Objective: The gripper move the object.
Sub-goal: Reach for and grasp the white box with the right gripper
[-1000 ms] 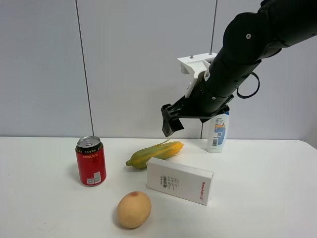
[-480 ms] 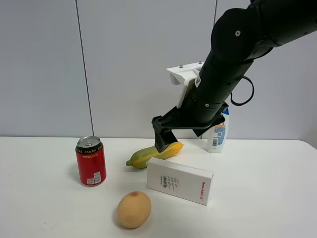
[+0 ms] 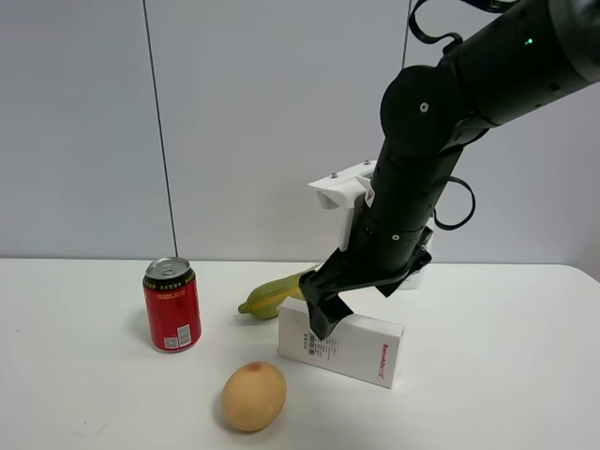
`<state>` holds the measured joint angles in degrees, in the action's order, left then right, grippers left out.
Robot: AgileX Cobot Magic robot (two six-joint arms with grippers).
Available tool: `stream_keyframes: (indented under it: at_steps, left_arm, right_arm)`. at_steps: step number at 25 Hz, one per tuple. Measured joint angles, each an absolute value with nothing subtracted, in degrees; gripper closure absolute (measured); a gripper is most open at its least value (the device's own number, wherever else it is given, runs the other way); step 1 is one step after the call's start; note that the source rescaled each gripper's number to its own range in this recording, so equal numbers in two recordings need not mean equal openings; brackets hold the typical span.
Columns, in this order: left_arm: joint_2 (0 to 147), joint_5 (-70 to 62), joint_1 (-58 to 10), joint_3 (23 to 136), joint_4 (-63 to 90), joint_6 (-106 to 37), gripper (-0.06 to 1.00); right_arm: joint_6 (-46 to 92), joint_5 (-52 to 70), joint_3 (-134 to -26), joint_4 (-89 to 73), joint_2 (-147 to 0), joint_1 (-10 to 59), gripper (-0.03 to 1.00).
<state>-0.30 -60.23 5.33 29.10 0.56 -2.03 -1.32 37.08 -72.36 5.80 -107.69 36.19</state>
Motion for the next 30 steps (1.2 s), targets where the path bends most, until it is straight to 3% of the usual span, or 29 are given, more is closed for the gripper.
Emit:
stream_keyframes:
  at_steps: [11, 30]
  left_arm:
    - [-0.30, -60.23, 5.33, 29.10, 0.56, -2.03, -0.06]
    - [-0.30, -60.23, 5.33, 29.10, 0.56, -2.03, -0.06]
  right_arm:
    - [8.21, 31.85, -72.49, 6.28, -111.79, 36.19, -0.03]
    - [8.68, 23.74, -72.54, 7.07, -118.47, 36.13, -0.03]
